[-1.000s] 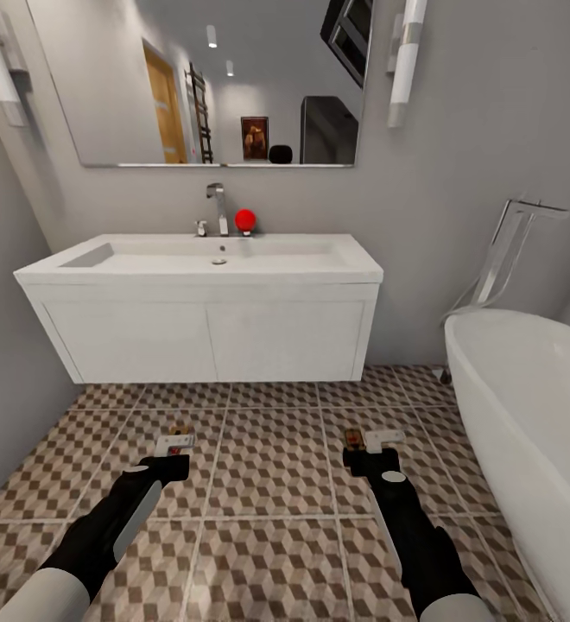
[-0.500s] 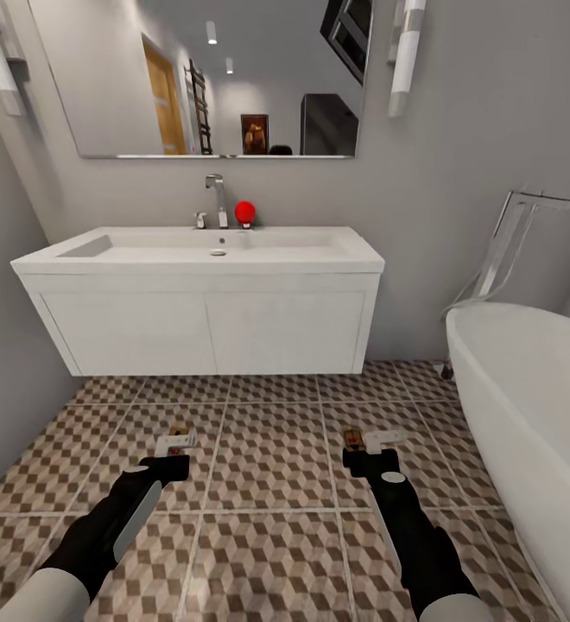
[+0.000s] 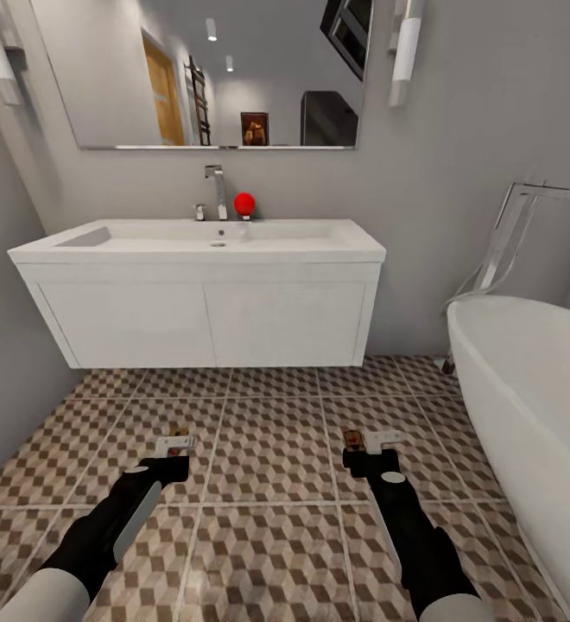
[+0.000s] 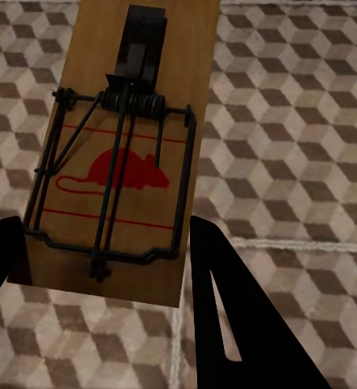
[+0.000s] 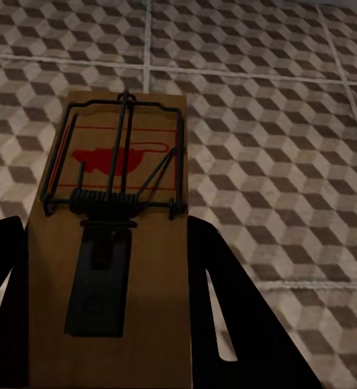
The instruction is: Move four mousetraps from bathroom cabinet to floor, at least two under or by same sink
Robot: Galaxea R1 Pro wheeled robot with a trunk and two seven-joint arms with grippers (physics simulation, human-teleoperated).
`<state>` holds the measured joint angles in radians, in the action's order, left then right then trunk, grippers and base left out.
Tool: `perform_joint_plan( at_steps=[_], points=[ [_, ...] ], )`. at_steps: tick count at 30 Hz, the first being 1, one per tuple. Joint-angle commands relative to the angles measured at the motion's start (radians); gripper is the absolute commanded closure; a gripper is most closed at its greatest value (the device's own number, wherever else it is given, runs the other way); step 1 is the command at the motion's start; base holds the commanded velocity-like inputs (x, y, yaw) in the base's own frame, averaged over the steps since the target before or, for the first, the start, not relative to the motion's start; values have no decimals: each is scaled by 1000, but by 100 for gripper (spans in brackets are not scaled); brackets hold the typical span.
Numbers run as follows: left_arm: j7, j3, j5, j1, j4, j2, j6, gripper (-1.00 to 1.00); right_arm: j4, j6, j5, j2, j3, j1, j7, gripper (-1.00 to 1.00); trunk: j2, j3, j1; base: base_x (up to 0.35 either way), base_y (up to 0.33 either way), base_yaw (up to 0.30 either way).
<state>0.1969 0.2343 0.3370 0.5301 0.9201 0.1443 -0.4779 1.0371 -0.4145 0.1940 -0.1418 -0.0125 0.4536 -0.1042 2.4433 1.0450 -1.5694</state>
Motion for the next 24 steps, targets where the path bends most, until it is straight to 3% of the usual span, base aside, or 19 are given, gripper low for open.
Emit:
perform_joint_plan(
  at_steps=[1, 8, 24],
  points=[
    [10, 5, 7, 1, 1, 1, -4, 100, 1, -6, 5, -1, -1, 0, 0, 100, 8, 4, -4, 0, 0, 0],
    [10, 5, 7, 1, -2, 1, -4, 100, 1, -5, 5, -1, -1, 0, 0, 100, 57, 26, -31, 0, 0, 0],
    [10, 5, 7, 1, -3, 1, -4, 100, 1, -5, 5, -1, 0, 0, 0, 100, 60, 88, -38, 0, 0, 0]
  ],
)
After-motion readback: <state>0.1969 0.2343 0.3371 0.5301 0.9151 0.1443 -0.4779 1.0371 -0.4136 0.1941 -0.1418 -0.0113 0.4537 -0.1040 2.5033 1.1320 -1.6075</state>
